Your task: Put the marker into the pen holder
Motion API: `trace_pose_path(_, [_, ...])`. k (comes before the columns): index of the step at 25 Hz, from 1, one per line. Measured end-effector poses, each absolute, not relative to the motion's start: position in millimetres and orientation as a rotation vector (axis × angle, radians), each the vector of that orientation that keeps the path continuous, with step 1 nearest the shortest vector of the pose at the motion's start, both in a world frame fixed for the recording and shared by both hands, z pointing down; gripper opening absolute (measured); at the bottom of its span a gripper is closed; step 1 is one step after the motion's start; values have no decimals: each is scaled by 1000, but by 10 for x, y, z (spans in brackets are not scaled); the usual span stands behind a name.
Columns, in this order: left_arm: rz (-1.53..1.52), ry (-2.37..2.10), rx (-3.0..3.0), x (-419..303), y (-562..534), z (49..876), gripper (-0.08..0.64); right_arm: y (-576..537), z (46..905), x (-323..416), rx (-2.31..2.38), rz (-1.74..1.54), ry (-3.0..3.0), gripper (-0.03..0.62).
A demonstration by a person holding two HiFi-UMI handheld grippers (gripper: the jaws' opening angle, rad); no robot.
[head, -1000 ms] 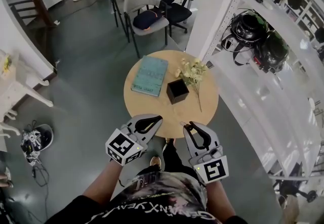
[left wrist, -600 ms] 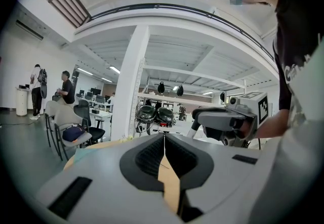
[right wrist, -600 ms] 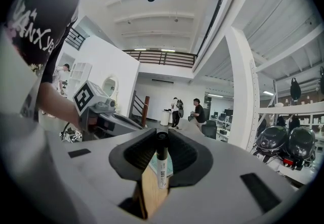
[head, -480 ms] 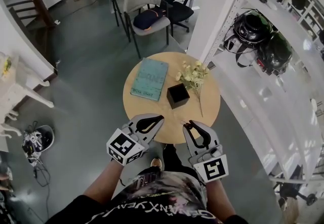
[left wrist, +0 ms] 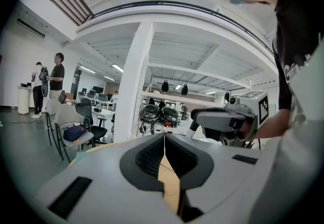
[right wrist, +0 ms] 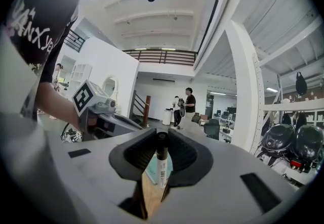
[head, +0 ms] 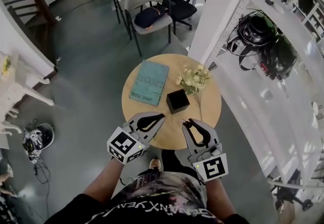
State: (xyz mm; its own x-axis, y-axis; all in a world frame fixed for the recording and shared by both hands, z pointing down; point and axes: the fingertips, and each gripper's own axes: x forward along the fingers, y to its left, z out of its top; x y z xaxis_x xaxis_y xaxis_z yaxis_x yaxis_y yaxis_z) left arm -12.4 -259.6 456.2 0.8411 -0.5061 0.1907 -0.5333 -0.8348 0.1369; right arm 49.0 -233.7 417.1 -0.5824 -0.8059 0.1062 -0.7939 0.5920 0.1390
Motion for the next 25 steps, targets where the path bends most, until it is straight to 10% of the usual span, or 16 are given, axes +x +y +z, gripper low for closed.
trace_pose_path(25, [252, -820, 2774, 153, -3397, 4809, 23, -3220, 4437, 643, 1271, -36, -2685, 75])
